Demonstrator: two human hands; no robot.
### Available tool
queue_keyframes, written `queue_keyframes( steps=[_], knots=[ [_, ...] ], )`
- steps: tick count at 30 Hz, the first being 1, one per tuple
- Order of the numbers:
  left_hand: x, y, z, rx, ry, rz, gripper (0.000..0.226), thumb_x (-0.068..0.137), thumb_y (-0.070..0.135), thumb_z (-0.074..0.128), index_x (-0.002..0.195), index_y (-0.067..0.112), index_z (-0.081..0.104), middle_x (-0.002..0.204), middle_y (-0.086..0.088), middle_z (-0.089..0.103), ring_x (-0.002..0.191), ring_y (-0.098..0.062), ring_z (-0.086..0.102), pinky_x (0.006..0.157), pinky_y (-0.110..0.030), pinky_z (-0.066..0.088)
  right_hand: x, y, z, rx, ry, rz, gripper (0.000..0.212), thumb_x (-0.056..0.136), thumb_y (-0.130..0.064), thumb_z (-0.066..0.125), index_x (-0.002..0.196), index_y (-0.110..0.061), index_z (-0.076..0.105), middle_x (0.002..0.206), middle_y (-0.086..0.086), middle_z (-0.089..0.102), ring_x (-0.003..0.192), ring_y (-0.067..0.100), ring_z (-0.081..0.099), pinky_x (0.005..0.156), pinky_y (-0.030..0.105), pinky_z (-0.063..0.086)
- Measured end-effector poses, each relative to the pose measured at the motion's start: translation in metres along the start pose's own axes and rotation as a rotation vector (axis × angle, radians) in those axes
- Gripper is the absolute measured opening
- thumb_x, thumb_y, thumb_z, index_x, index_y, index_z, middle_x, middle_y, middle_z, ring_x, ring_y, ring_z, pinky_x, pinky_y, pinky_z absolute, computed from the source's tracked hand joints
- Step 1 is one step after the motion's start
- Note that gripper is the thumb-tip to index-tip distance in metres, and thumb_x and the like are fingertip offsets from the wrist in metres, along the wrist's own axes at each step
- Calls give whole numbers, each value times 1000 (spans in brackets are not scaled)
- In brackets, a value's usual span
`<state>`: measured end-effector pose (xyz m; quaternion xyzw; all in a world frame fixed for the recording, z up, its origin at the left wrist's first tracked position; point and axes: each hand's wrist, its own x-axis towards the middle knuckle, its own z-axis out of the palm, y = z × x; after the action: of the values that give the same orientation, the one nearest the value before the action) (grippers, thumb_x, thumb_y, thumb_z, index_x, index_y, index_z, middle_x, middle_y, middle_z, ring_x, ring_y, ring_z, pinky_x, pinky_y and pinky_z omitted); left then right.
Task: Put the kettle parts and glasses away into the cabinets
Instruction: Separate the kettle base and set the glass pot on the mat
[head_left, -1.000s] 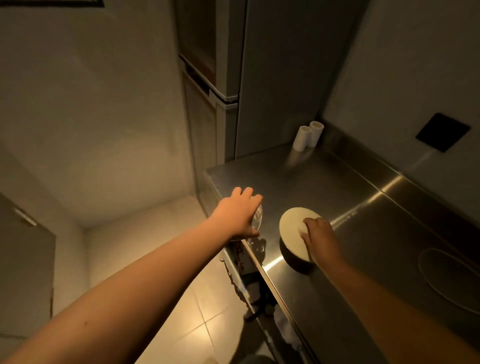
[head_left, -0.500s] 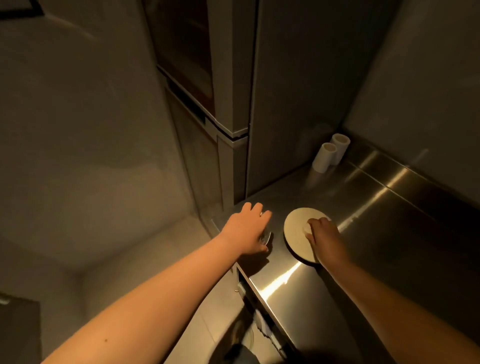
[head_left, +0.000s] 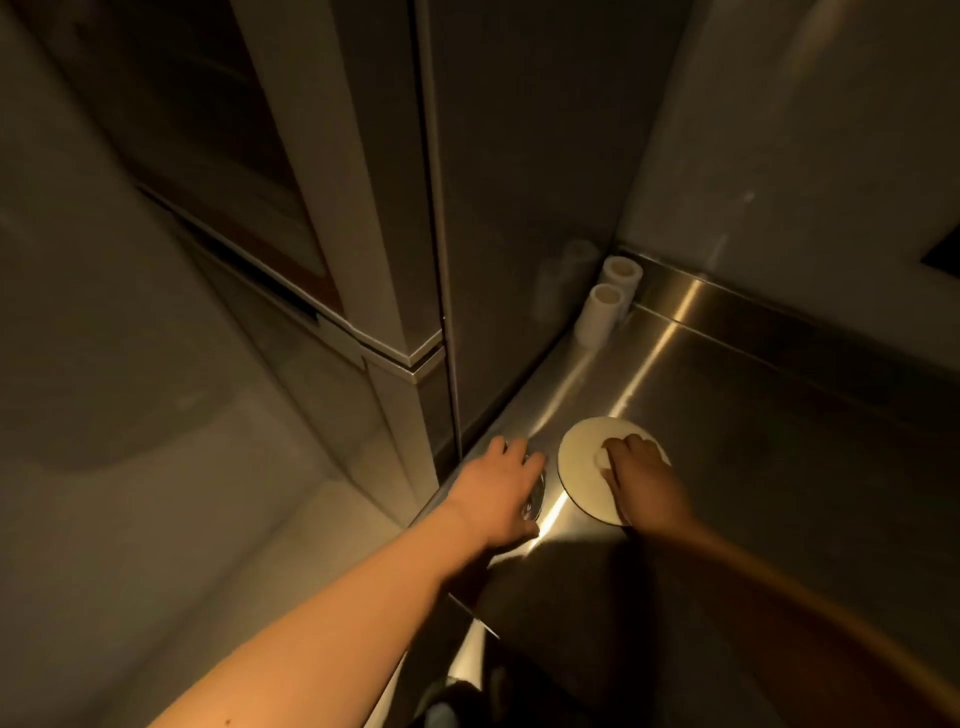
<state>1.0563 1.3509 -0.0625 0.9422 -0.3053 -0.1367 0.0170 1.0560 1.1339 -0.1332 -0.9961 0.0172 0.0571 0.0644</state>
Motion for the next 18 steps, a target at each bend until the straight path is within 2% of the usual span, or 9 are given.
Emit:
queue_keyframes(
  steps=[7,13,15,16,18],
  knots=[
    [10,-20,16,45,21,150,55,88,27,57,137,14,33,133,-11,38,118,-30,40,76,-38,48,-11,-14,6,38,49,159,37,93,-24,47,129,-17,43,129,9,45,114,25,42,84,34,41],
    [11,-19,17,-4,-33,192,81,78,47,67,142,19,26,141,-8,31,127,-28,32,92,-39,44,-48,-24,7,89,106,204,55,89,-21,54,139,-15,35,139,11,39,123,28,39,98,37,38],
    [9,-16,15,56,-33,185,88,77,54,64,146,20,20,148,-9,24,135,-29,24,106,-48,31,-70,-25,8,124,116,228,56,89,-24,54,140,-15,34,140,10,38,125,27,38,101,36,35],
    [9,-14,16,126,-14,208,93,78,58,60,148,20,14,153,-10,15,141,-31,14,111,-56,17,-81,-25,8,137,119,241,55,89,-27,54,139,-16,35,139,9,39,124,26,38,101,36,35],
    [9,-2,19,243,47,333,96,81,64,50,151,19,3,159,-10,-3,145,-31,-6,110,-61,-9,-106,-21,11,134,102,282,52,90,-33,52,138,-17,36,137,7,40,123,24,39,99,35,36]
  ],
)
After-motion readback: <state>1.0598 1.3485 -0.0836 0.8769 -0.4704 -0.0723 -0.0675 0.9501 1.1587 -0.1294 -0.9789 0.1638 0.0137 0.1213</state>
